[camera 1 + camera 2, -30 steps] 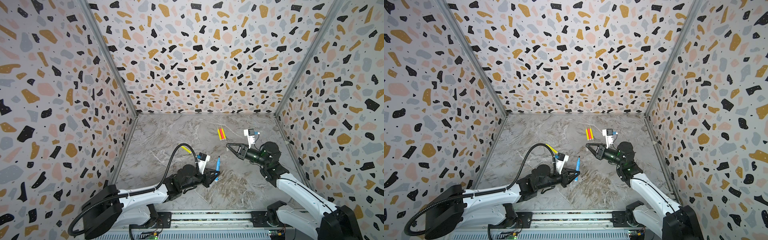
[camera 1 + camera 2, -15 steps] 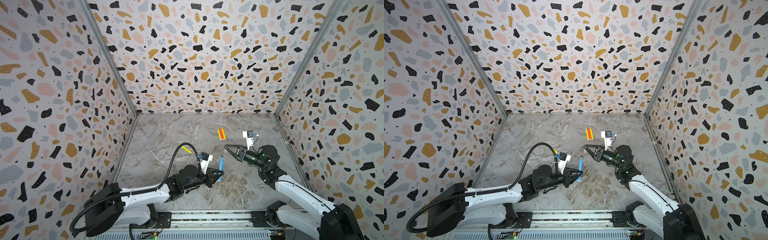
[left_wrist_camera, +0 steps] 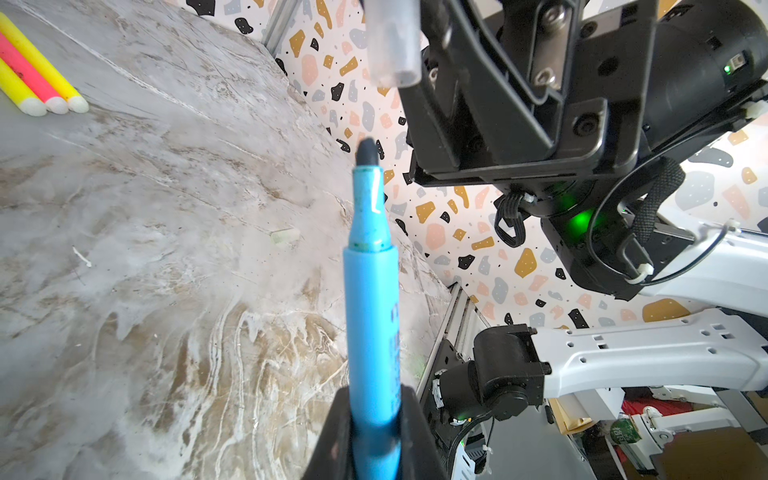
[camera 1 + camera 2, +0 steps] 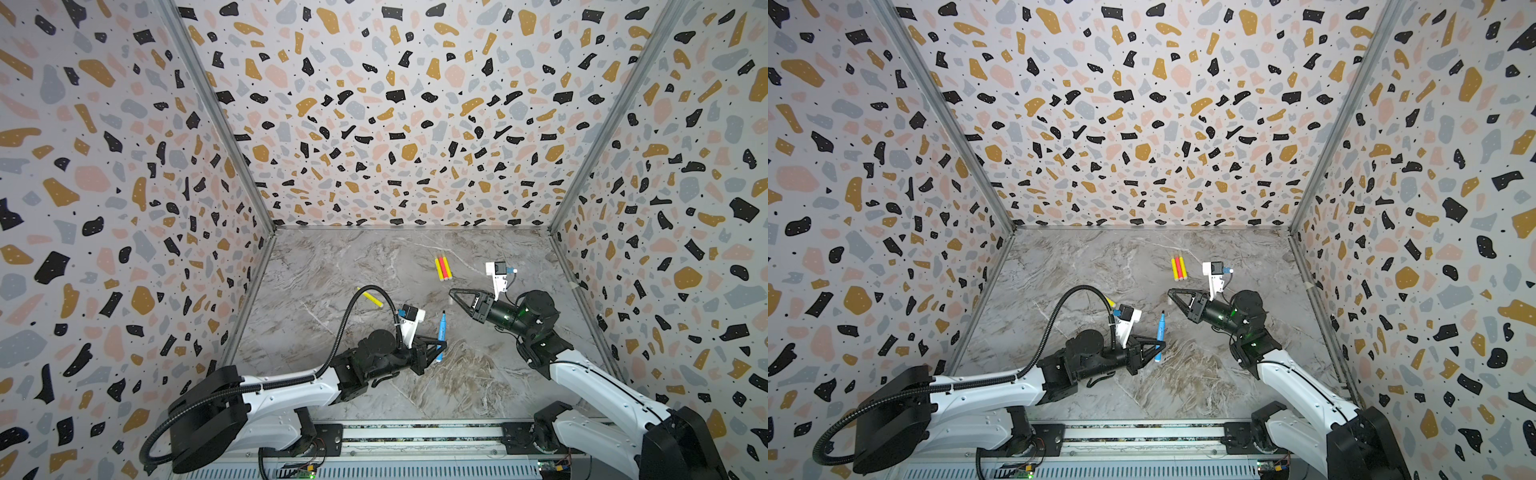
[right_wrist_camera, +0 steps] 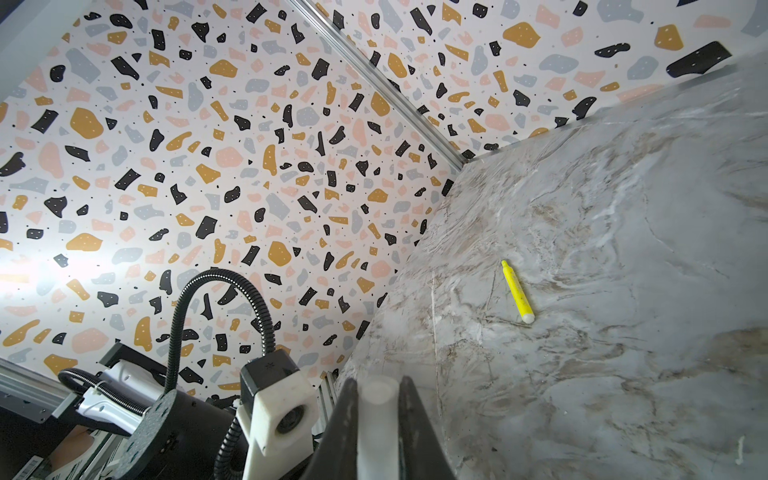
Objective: Insert the pens into the pen caps
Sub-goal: 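Carry the clear cap with the right gripper above the blue marker tip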
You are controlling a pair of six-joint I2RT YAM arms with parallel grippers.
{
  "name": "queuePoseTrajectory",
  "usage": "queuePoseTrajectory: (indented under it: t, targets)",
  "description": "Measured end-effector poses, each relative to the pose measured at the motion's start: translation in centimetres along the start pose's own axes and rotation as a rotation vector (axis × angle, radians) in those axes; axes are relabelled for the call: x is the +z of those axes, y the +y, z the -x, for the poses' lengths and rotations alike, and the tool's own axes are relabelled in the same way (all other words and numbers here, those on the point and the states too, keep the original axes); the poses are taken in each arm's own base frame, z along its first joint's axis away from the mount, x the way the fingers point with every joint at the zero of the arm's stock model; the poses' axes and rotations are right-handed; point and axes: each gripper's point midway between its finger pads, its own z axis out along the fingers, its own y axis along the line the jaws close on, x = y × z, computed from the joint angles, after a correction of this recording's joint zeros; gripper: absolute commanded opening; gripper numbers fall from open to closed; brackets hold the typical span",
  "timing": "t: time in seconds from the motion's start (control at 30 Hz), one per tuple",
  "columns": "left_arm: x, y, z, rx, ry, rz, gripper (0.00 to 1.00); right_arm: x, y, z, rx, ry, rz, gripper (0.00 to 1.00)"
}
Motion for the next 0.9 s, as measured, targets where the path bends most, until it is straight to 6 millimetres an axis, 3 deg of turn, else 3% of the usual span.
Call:
queuePoseTrajectory:
  t: [0.9]
  targets:
    - [0.1, -0.6, 0.5, 0.003, -0.009, -0.013, 0.00, 0.7, 0.8, -1.1, 0.011, 0.018, 0.026, 0.03]
